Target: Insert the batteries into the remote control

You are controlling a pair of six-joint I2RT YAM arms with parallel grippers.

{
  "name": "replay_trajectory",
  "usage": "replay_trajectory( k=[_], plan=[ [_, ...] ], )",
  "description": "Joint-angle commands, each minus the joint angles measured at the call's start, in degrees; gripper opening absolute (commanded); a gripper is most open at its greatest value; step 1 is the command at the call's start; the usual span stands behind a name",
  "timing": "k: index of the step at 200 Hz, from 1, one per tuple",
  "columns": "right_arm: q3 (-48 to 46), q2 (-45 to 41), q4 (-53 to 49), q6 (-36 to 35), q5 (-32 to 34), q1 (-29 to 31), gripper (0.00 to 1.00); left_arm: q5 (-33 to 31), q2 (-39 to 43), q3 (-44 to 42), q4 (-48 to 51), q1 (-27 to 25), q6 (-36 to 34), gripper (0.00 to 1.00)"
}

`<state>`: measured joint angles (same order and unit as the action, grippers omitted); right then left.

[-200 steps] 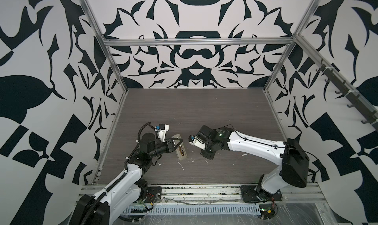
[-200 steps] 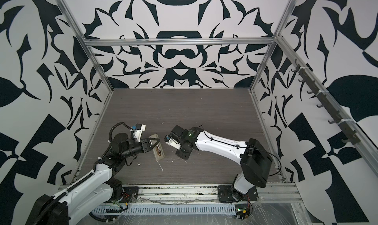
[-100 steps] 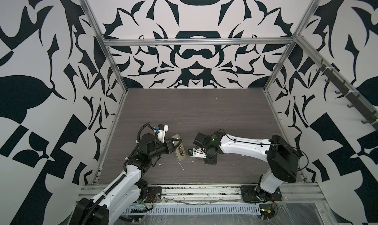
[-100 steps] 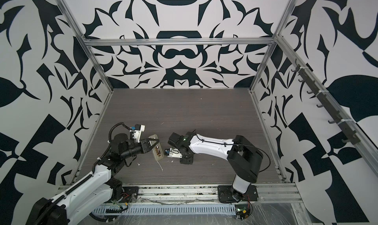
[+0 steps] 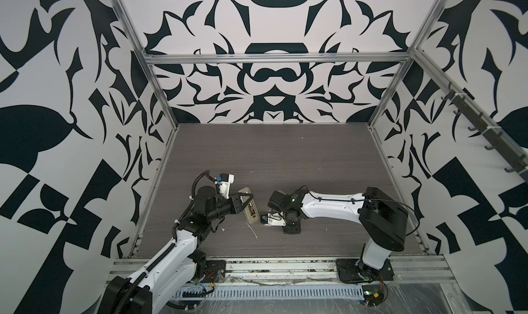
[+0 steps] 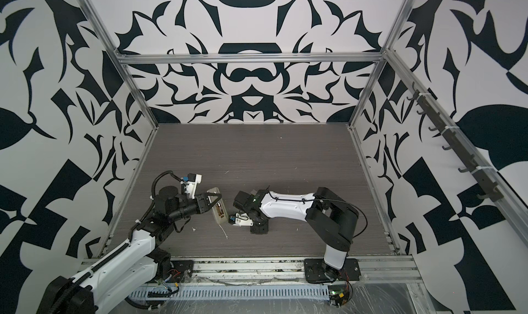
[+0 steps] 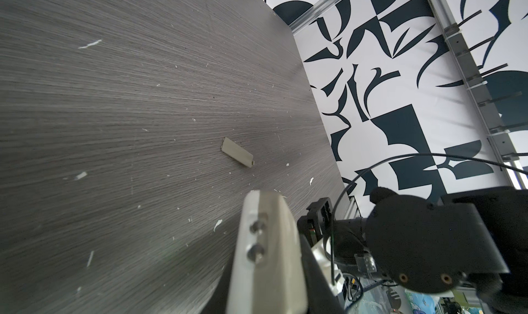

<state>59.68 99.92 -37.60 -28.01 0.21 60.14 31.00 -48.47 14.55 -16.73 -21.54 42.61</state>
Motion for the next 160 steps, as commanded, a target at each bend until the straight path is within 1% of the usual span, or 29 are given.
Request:
replay_trajectory(
  k=[1, 19, 36, 49, 62, 75, 87, 96, 102, 108, 120, 133, 151, 160],
  plan=[
    [-0.7, -1.9, 1.3, 0.6, 0.3, 0.6, 0.16, 0.1, 0.7, 1.1, 0.4, 0.5, -0.8, 0.00],
    [-0.6, -2.8, 1.3, 0.8, 2.3, 1.0, 0.23, 0.3, 0.7, 1.2, 0.2, 0.7, -0.9, 0.00],
    [-0.4, -4.4, 1.1, 1.5, 3.5, 1.5, 0.39, 0.2, 0.8, 1.2, 0.1, 0.7, -0.9, 0.00],
    [-0.2, -5.9, 0.9, 2.1, 3.9, 1.7, 0.44, 0.1, 1.2, 1.1, 0.2, 0.7, -0.9, 0.00],
    [0.3, -7.5, 0.3, 3.1, 4.5, 2.0, 0.54, 0.1, 1.5, 1.0, 0.3, 0.7, -1.0, 0.00],
    [1.0, -9.4, -0.2, 6.0, 5.5, 2.3, 0.61, 0.2, 1.8, 1.0, 0.6, 0.7, -1.0, 0.00],
    [1.7, -12.9, 0.5, 10.8, 6.5, 2.6, 0.63, 0.3, 2.1, 1.1, 1.1, 0.7, -1.2, 0.00],
    [1.7, -16.1, 1.9, 16.2, 7.3, 2.5, 0.65, 0.2, 2.6, 0.9, 1.3, 0.8, -1.3, 0.00],
    [1.9, -18.1, 3.0, 21.2, 9.8, 2.5, 0.66, 0.1, 3.0, 0.9, 1.5, 0.8, -1.3, 0.00],
    [2.7, -19.8, 2.9, 26.7, 10.3, 2.5, 0.67, 0.0, 3.3, 0.8, 1.4, 0.7, -1.4, 0.00],
    [5.6, -21.8, -0.9, 36.8, 14.3, 2.2, 0.67, -0.2, 3.6, 0.7, 1.4, 0.7, -1.6, 0.00],
    [9.5, -22.1, -7.5, 50.4, 18.4, 1.9, 0.69, -0.2, 3.6, 0.7, 1.0, 0.8, -1.7, 0.00],
    [13.8, -20.3, -15.9, 67.1, 18.4, 0.9, 0.69, 0.4, 3.2, 0.5, 0.0, 0.7, -1.6, 0.00],
    [15.3, -18.9, -18.7, 73.2, 15.2, -0.2, 0.69, 0.7, 3.2, 0.5, -0.3, 0.8, -1.6, 0.00]
  ],
)
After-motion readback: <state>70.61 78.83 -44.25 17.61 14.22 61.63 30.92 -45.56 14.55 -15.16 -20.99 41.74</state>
